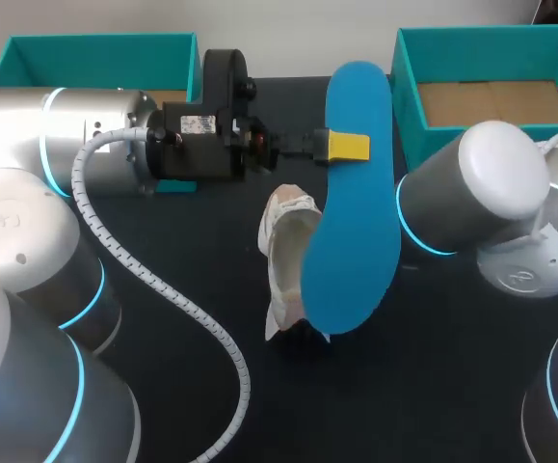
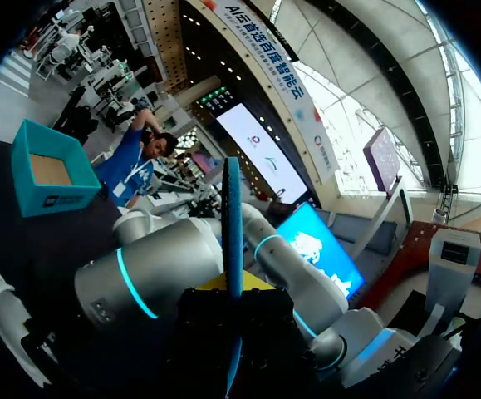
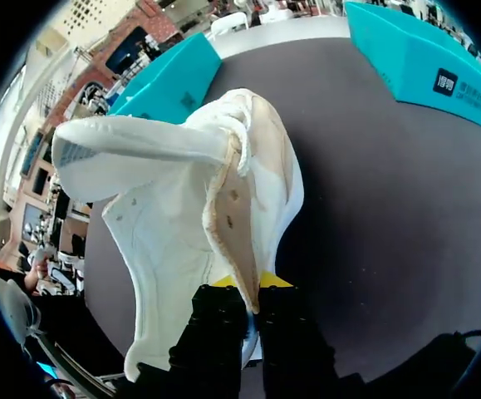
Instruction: Take the shoe out of the shoebox, open the shoe tongue, remove and reinsert the insole, then place the shoe into the shoebox
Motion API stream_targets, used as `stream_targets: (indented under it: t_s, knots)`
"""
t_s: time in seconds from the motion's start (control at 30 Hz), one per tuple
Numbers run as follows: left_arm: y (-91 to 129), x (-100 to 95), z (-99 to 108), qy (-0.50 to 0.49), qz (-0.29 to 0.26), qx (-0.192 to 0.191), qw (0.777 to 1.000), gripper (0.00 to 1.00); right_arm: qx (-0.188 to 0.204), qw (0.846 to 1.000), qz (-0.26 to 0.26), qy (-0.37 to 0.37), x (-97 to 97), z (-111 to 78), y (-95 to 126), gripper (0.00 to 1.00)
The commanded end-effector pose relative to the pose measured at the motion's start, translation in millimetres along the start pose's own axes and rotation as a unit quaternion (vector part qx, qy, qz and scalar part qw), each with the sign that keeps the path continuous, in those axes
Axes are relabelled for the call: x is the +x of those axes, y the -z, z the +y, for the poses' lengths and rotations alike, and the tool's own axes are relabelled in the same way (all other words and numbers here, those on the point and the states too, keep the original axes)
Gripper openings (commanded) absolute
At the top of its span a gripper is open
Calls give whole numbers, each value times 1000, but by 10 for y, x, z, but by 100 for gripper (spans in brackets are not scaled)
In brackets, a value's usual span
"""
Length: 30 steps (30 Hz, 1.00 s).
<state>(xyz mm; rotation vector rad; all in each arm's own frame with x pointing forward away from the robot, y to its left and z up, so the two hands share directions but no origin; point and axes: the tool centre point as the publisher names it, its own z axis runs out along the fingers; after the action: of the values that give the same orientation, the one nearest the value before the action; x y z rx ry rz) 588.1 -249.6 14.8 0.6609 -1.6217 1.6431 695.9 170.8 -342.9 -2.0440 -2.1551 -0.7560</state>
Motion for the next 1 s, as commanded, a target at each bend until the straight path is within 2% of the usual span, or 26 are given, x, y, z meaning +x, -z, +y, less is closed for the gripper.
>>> stream_targets:
  t_s: [0.03, 0.53, 0.57, 0.6, 0.63, 1.0]
  knots:
    - [7, 0, 17, 0, 0, 1, 1000, 0, 6, 1000, 9, -2, -46, 7, -3, 0]
    - [7, 0, 17, 0, 0, 1, 1000, 0, 16, 998, -11, -61, -143, -149, -14, 0]
    - [7, 0, 17, 0, 0, 1, 1000, 0, 15, 998, -6, -61, -150, -165, -22, 0]
    - [7, 0, 17, 0, 0, 1, 1000, 0, -1, 998, -15, -67, -158, -175, -33, 0]
    - [7, 0, 17, 0, 0, 1, 1000, 0, 13, 998, -14, -65, -170, -187, -34, 0]
    - [7, 0, 17, 0, 0, 1, 1000, 0, 23, 997, -8, -69, -253, -199, -216, 0]
